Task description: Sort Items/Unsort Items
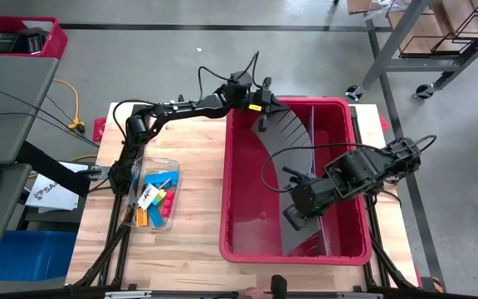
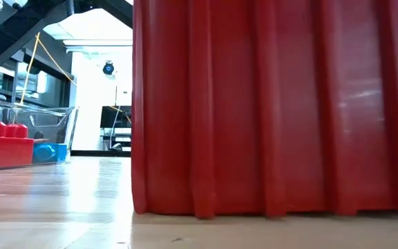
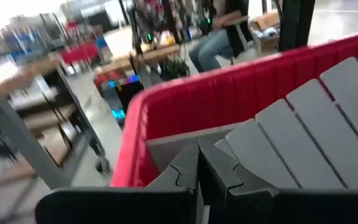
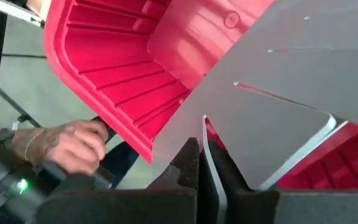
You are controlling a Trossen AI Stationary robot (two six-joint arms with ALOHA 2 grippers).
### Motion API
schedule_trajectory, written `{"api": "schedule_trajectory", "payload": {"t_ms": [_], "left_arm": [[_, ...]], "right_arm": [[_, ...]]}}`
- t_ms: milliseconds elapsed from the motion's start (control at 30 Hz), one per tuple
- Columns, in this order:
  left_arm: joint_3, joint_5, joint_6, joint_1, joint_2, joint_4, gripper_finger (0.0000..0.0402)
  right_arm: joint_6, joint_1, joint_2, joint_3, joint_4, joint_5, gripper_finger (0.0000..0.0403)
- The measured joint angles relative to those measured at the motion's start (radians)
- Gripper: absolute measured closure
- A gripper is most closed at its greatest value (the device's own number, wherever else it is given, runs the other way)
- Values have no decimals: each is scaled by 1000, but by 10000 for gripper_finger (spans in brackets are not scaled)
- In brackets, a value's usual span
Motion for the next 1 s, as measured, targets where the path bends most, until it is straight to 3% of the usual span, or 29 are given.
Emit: {"api": "schedule_trajectory", "payload": {"t_ms": [300, 767, 1000], "left_arm": [[0, -12, -99, 2, 0, 14, 390], [2, -30, -102, 8, -7, -3, 252], [59, -26, -89, 51, -87, 12, 225]], "right_arm": [[-26, 2, 0, 0, 2, 16, 403], [-34, 0, -3, 3, 3, 60, 403], [-28, 0, -3, 3, 2, 61, 403]]}}
